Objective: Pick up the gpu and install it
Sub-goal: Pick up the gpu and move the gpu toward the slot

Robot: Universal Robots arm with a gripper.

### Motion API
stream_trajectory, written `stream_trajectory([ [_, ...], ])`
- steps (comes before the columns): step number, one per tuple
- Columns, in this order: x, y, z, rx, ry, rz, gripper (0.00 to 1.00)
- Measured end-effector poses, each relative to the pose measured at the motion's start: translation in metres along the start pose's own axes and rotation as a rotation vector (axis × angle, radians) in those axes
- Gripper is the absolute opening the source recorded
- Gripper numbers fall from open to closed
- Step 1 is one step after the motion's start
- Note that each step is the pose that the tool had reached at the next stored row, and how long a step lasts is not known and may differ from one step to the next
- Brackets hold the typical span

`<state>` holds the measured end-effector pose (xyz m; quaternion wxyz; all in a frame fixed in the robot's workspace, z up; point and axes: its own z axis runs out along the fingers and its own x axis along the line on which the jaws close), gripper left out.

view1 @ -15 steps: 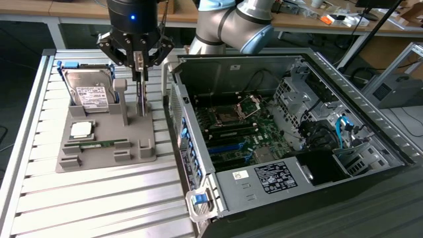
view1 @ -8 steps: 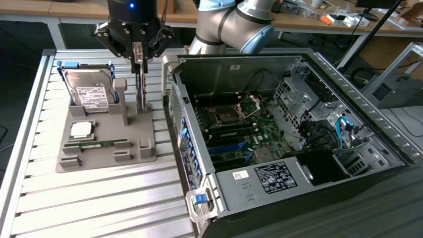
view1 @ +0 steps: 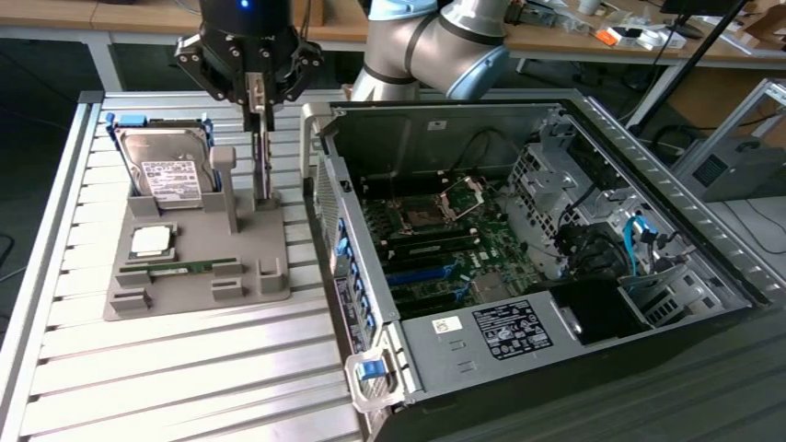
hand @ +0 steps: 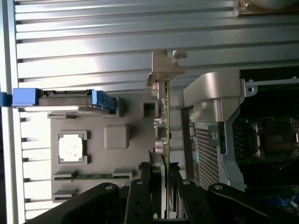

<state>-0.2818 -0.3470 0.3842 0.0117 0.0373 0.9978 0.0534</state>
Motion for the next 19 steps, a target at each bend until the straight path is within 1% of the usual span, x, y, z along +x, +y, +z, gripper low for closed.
stream_trajectory([
  [4,0.000,0.0003,-0.0026,-0.0039,0.0003,0.000,0.27],
  [5,0.000,0.0005,-0.0041,-0.0059,0.0004,0.000,0.27],
  [8,0.000,0.0009,-0.0081,-0.0094,0.0007,0.000,0.27],
  [15,0.000,0.0016,-0.0146,-0.0144,0.0010,0.000,0.27],
  [19,0.000,0.0022,-0.0199,-0.0188,0.0013,0.001,0.27],
])
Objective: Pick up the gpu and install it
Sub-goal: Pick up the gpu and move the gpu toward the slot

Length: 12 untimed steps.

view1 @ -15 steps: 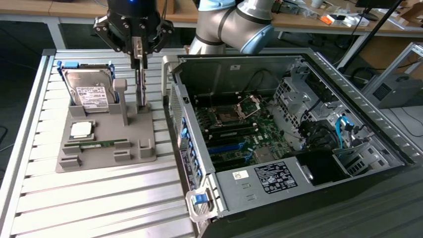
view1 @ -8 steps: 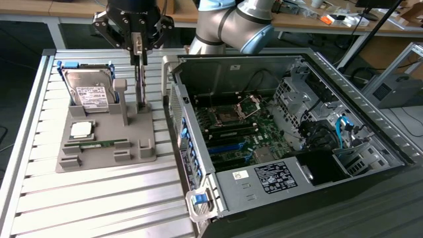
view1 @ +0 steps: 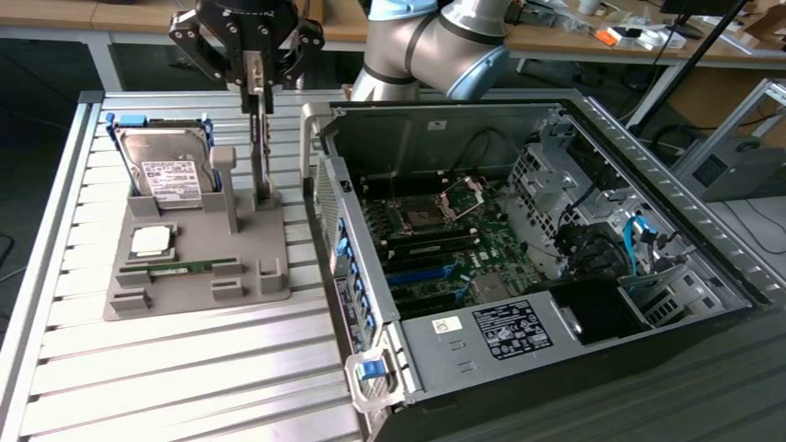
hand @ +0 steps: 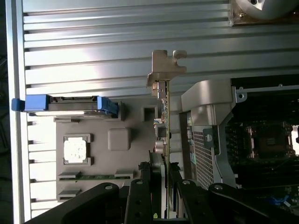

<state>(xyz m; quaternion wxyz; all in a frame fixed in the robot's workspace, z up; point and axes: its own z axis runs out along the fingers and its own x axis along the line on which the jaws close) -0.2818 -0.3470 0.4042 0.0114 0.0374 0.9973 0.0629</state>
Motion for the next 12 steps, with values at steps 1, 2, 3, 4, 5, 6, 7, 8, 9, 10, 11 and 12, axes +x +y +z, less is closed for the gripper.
stream_trajectory([
  [1,0.0000,0.0001,-0.0007,-0.0006,0.0001,0.000,0.27],
  [2,0.0000,0.0002,-0.0016,-0.0014,0.0001,0.000,0.27],
  [3,-0.0001,0.0004,-0.0027,-0.0022,0.0002,0.000,0.27],
  [4,-0.0001,0.0004,-0.0035,-0.0028,0.0003,0.000,0.27],
  [5,-0.0001,0.0006,-0.0045,-0.0038,0.0003,0.000,0.27],
  [6,-0.0001,0.0007,-0.0052,-0.0043,0.0004,0.000,0.27],
  [7,-0.0001,0.0008,-0.0060,-0.0051,0.0005,0.000,0.27],
  [8,-0.0001,0.0009,-0.0068,-0.0057,0.0004,0.000,0.27],
  [9,-0.0001,0.0010,-0.0080,-0.0067,0.0006,0.000,0.27],
  [10,-0.0002,0.0011,-0.0090,-0.0076,0.0006,0.000,0.27],
  [11,-0.0002,0.0012,-0.0098,-0.0082,0.0006,0.000,0.27],
  [12,-0.0002,0.0014,-0.0107,-0.0088,0.0008,0.000,0.27],
])
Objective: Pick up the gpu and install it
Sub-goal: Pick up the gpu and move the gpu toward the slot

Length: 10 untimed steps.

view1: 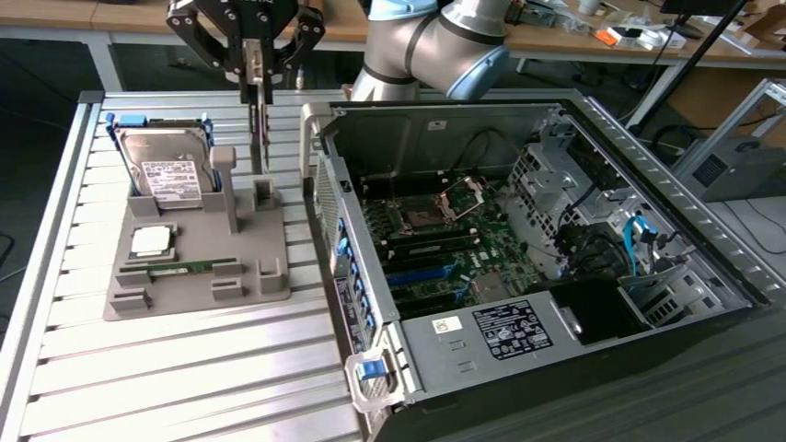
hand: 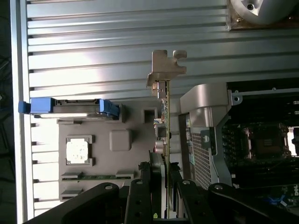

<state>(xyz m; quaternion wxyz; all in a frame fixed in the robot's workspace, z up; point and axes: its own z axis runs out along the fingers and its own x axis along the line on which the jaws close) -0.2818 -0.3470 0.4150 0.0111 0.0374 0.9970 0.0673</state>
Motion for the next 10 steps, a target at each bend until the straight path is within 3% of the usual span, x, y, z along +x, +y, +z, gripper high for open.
stream_trajectory([
  [10,-0.0002,0.0014,-0.0103,-0.0087,0.0006,0.000,0.27],
])
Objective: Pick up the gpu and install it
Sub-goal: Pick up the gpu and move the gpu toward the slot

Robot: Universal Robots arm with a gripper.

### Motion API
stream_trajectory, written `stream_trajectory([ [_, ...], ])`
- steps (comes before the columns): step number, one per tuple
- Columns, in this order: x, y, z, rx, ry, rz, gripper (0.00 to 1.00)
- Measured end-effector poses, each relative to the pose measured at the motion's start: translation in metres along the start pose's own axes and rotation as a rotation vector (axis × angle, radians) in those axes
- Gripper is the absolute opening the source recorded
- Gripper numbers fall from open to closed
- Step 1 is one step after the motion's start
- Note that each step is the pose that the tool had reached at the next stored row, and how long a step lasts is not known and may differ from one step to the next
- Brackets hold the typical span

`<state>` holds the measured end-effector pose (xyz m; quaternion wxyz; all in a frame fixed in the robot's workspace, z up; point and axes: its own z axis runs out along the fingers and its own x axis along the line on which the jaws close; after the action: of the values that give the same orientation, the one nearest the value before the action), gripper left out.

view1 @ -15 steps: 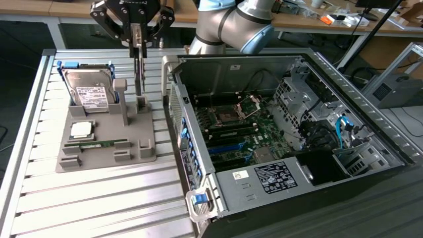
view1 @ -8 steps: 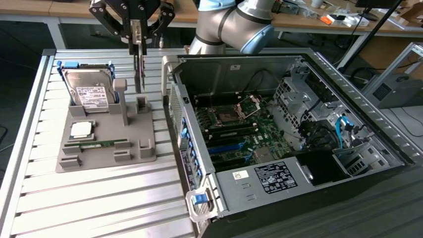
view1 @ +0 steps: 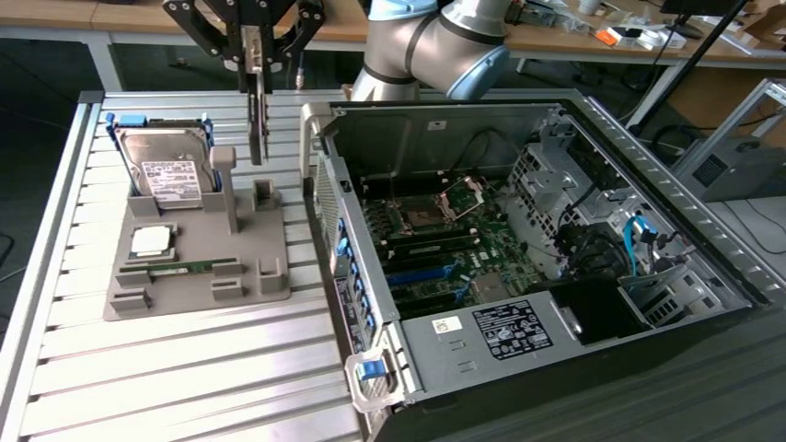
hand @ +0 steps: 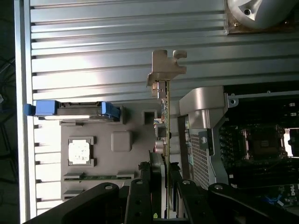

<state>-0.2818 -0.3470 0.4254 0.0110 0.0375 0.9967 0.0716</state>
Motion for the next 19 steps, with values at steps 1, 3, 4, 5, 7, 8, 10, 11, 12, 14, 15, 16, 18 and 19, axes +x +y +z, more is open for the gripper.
stream_trajectory([
  [1,0.000,0.0002,-0.0013,-0.0012,0.0000,0.000,0.27],
  [3,0.000,0.0006,-0.0042,-0.0037,0.0002,0.000,0.27],
  [4,0.000,0.0007,-0.0049,-0.0043,0.0003,0.000,0.27],
  [5,0.000,0.0008,-0.0056,-0.0050,0.0003,0.000,0.27],
  [7,0.000,0.0010,-0.0071,-0.0064,0.0004,0.000,0.27],
  [8,0.000,0.0011,-0.0078,-0.0070,0.0004,0.000,0.27],
  [10,0.000,0.0013,-0.0092,-0.0082,0.0005,0.000,0.27],
  [11,0.000,0.0015,-0.0101,-0.0088,0.0006,0.000,0.27],
  [12,0.000,0.0016,-0.0108,-0.0094,0.0006,0.000,0.27],
  [14,0.000,0.0018,-0.0122,-0.0106,0.0007,0.000,0.27],
  [15,0.000,0.0019,-0.0131,-0.0113,0.0007,0.000,0.27],
  [16,0.000,0.0020,-0.0138,-0.0119,0.0008,0.000,0.27],
  [18,0.000,0.0022,-0.0153,-0.0131,0.0009,0.000,0.27],
  [19,0.000,0.0023,-0.0160,-0.0136,0.0009,0.000,0.27],
])
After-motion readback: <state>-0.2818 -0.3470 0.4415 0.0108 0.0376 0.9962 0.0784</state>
